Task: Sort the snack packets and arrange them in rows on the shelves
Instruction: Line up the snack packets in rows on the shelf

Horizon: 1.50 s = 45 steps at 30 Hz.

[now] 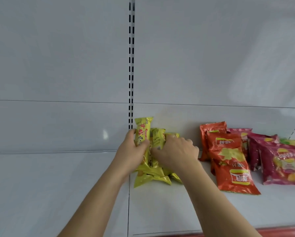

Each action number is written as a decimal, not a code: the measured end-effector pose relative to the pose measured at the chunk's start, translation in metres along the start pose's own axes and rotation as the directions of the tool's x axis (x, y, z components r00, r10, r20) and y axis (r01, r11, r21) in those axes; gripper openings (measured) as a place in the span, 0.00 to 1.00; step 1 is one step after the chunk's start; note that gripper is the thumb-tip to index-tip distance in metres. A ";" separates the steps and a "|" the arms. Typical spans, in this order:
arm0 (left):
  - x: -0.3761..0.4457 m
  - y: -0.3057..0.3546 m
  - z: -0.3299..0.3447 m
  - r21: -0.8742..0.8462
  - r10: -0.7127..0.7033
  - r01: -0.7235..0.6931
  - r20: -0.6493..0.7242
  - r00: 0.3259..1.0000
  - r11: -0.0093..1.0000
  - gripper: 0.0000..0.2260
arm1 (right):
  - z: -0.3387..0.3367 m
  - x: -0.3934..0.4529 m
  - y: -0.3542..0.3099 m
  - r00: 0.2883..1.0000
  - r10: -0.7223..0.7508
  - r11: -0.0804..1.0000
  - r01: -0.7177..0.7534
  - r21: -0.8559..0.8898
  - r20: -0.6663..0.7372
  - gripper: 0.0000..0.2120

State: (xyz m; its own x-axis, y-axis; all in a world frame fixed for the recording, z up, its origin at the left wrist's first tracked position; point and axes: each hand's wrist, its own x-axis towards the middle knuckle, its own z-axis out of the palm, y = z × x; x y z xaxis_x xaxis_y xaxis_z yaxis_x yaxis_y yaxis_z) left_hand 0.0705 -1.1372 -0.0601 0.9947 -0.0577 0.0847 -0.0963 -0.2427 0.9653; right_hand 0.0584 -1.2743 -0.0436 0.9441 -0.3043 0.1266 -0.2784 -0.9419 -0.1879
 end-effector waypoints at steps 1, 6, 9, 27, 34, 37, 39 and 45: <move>-0.001 0.000 0.001 -0.001 -0.006 0.006 0.006 1.000 1.000 0.24 | 0.000 0.002 -0.001 1.000 0.014 1.000 -0.014 0.008 0.015 0.32; -0.002 -0.002 0.004 -0.065 -0.062 0.062 0.008 0.998 0.996 0.22 | 0.004 -0.002 -0.001 0.997 0.070 0.985 -0.065 0.157 -0.026 0.28; -0.003 0.001 0.003 -0.113 -0.081 0.081 0.009 0.997 0.990 0.20 | 0.001 -0.006 0.001 0.991 0.086 0.964 -0.058 0.259 -0.098 0.21; -0.032 0.009 -0.024 -0.498 -0.013 0.061 0.099 0.995 0.865 0.13 | -0.002 -0.059 -0.029 0.992 -0.122 0.269 0.076 0.960 -0.044 0.13; -0.061 -0.009 -0.075 -0.450 -0.008 0.018 0.024 1.000 0.893 0.18 | 0.016 -0.071 -0.049 0.937 -0.341 0.147 0.129 0.981 -0.072 0.18; -0.073 -0.015 -0.102 -0.473 -0.017 0.014 -0.001 1.000 0.881 0.16 | 0.026 -0.085 -0.071 0.909 -0.412 0.114 0.119 0.986 -0.062 0.24; -0.081 -0.020 -0.120 -0.480 -0.023 0.016 -0.008 1.000 0.877 0.14 | 0.028 -0.095 -0.088 0.896 -0.439 0.089 0.113 0.990 -0.063 0.23; -0.111 -0.037 -0.188 -0.433 0.021 -0.049 -0.069 0.997 0.900 0.13 | 0.028 -0.134 -0.152 0.867 -0.491 0.085 0.145 0.986 -0.085 0.24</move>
State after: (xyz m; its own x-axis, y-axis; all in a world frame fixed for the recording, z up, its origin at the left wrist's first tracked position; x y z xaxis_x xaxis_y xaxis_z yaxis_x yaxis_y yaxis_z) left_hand -0.0293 -0.9395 -0.0587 0.9925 0.0045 0.1221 -0.1204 0.2034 0.9717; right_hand -0.0208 -1.0859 -0.0594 0.9402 0.1867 0.2849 0.2870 0.0162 -0.9578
